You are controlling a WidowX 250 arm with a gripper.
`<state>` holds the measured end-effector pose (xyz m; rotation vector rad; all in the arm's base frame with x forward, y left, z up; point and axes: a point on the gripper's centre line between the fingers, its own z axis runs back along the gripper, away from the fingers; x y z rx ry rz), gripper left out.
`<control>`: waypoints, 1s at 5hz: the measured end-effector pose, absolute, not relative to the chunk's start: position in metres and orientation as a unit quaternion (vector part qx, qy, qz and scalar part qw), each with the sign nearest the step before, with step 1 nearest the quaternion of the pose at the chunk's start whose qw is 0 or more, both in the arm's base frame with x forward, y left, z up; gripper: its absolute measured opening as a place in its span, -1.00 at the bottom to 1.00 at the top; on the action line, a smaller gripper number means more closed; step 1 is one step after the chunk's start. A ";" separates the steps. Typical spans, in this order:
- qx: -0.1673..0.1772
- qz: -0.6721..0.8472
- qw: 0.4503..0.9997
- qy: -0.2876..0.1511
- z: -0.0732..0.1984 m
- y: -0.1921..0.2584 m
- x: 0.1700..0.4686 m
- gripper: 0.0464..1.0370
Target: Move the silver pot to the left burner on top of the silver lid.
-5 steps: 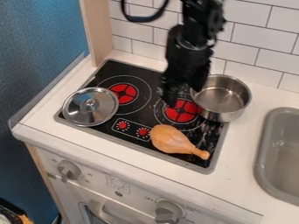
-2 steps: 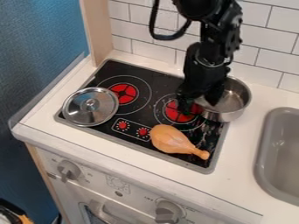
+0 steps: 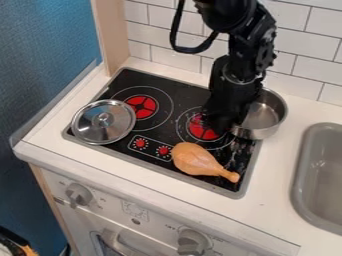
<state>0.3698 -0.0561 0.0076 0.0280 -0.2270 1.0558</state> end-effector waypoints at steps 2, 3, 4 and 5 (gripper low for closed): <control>0.013 0.505 0.855 -0.115 0.010 -0.057 0.368 -0.91; 0.006 0.511 0.853 -0.105 0.010 -0.058 0.366 -0.93; -0.013 0.540 0.837 -0.091 0.019 -0.049 0.367 -0.93; -0.054 0.546 0.830 -0.098 0.041 -0.038 0.370 -0.93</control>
